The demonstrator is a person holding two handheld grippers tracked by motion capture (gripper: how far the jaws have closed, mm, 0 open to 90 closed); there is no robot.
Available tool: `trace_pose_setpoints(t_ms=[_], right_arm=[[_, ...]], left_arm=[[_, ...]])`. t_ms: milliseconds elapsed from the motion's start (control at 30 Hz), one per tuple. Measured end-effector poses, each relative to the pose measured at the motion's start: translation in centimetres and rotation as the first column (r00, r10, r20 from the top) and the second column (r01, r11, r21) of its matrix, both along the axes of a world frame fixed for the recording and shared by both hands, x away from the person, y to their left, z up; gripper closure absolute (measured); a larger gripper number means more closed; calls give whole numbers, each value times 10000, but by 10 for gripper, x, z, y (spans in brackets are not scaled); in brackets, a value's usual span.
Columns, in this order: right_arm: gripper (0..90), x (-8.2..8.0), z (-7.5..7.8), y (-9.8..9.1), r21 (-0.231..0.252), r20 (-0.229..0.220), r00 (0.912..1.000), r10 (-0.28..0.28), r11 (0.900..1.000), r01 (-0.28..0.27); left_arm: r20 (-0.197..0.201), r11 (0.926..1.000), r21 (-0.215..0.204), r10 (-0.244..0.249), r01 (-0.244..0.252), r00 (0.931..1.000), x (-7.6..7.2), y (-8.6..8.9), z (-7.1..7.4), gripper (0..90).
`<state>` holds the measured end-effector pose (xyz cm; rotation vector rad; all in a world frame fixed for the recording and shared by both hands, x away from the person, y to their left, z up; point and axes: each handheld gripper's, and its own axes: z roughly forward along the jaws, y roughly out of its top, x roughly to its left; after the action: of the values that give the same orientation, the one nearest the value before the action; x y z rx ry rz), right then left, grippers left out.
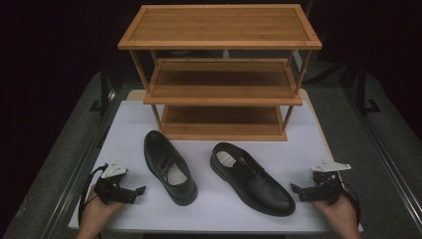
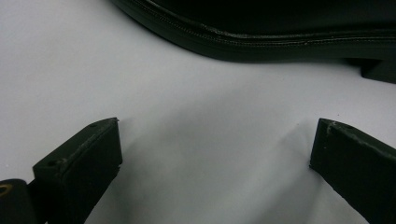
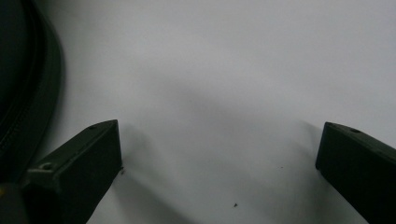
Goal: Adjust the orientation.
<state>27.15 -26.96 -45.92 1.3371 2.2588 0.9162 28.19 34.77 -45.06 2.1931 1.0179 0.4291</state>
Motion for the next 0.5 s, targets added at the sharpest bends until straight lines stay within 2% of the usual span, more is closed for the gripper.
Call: trace_pose_setpoints(t_ms=[500], right_arm=[[0, 0, 0, 0, -17, -3, 10000, 1, 10000, -1]], left_arm=[[-38, 10000, 5, 8, -8, 10000, 0, 0, 1, 14]])
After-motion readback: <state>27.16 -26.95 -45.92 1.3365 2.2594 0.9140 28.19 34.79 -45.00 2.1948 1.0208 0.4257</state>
